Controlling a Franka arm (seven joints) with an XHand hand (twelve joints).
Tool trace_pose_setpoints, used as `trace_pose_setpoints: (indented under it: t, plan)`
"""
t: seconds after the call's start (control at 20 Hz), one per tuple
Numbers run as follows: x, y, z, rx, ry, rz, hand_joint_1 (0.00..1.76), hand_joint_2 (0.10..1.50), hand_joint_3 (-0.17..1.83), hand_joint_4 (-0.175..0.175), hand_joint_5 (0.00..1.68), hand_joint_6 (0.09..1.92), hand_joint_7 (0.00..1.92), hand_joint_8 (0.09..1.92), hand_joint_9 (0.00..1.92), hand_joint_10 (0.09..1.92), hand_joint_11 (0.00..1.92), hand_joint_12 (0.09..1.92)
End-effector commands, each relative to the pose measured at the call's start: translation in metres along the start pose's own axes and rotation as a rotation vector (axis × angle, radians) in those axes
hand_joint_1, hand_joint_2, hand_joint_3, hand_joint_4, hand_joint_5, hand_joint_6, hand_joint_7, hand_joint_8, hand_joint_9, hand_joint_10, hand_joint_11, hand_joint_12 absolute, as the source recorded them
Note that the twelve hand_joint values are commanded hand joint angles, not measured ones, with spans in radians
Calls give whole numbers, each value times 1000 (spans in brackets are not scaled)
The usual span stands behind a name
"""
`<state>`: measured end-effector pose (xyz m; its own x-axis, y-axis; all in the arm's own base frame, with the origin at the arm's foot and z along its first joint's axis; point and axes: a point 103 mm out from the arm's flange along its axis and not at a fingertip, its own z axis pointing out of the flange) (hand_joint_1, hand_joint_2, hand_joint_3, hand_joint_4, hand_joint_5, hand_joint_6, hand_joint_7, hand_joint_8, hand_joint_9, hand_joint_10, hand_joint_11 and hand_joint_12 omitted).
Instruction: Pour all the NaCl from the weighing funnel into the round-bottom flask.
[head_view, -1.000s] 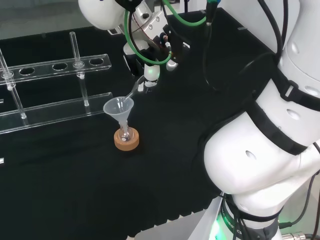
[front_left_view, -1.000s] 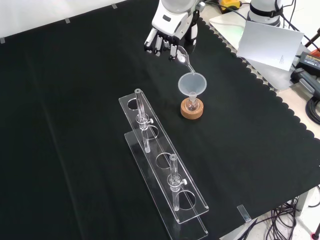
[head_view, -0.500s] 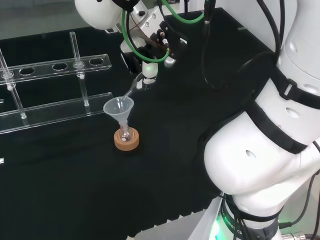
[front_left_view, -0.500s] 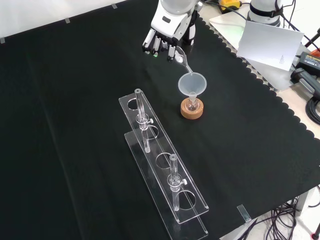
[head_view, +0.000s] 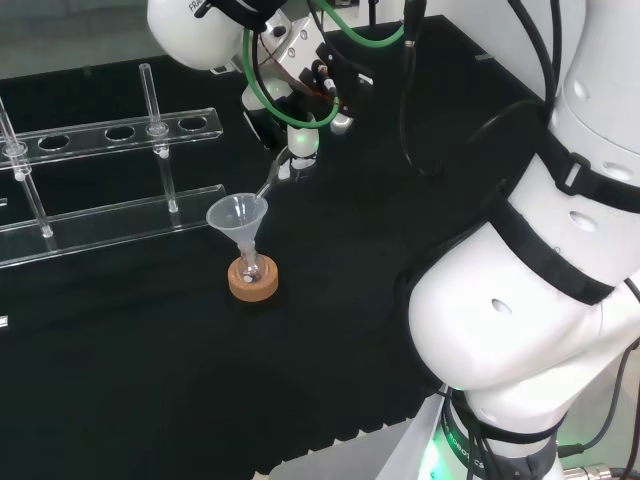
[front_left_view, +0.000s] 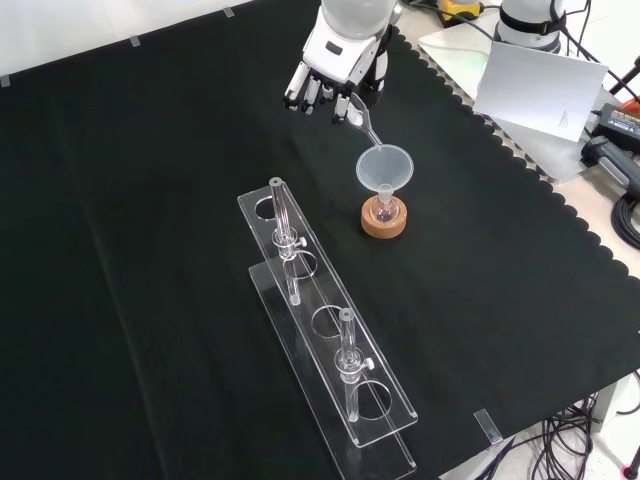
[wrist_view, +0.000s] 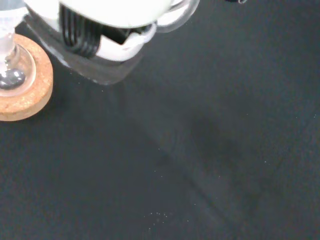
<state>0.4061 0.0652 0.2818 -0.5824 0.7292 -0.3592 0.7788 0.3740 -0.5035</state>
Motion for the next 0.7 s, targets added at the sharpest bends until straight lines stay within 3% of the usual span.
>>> trace_pose_setpoints:
  t: [0.05,0.7]
  plan:
    - [-1,2,-5,4,-22,-2,1119,778,334,175,1441,222,1627,115,1003,229,2,1544]
    - [5,7,-17,4,-109,-50,1118,779,333,175,1437,229,1628,114,1001,228,0,1545]
